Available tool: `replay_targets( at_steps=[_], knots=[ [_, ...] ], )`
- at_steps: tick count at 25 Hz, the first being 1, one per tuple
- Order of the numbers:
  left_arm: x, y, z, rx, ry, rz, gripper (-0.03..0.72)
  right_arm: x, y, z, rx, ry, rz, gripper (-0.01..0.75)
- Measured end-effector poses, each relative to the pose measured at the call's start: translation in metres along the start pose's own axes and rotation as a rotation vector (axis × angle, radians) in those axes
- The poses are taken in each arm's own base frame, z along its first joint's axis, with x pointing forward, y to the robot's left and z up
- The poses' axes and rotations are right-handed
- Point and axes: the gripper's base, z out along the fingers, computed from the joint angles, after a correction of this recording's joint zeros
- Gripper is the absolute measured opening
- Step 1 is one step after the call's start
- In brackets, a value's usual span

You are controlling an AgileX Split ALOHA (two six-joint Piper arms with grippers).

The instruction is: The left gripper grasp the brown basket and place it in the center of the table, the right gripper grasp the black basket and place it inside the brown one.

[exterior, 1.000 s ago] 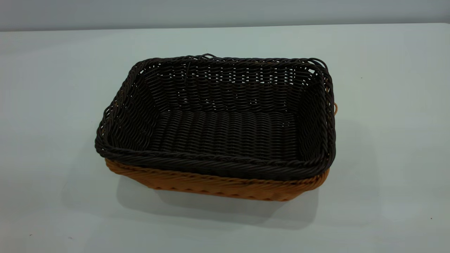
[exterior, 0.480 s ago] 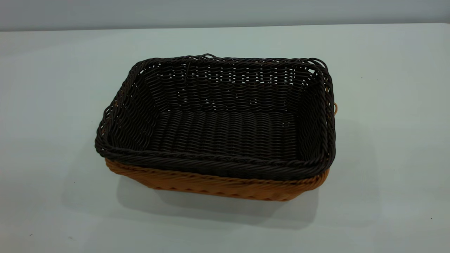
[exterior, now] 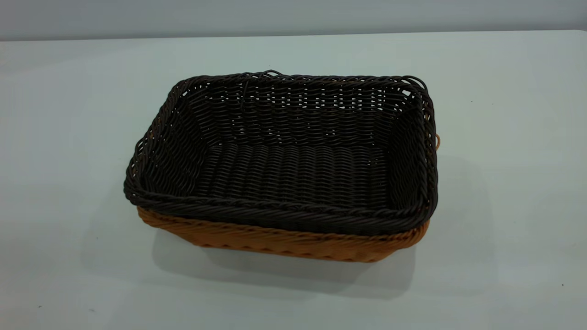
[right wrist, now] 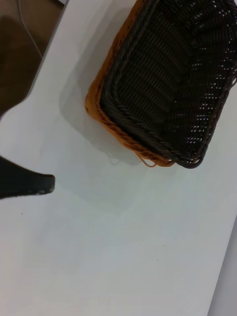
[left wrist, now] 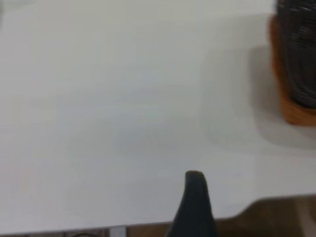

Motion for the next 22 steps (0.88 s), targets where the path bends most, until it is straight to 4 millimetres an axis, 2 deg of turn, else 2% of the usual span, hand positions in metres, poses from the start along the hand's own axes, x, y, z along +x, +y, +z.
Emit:
replay_targets(
  at_steps=[5, 22],
  knots=[
    [0.0013, 0.0016, -0.0015, -0.090, -0.010, -0.056, 0.549, 0.0000, 0.0000, 0.0000, 0.000, 0.000, 0.000, 0.591],
    [0.0012, 0.0019, -0.0014, -0.073, -0.011, -0.046, 0.549, 0.0000, 0.0000, 0.0000, 0.000, 0.000, 0.000, 0.591]
  ],
)
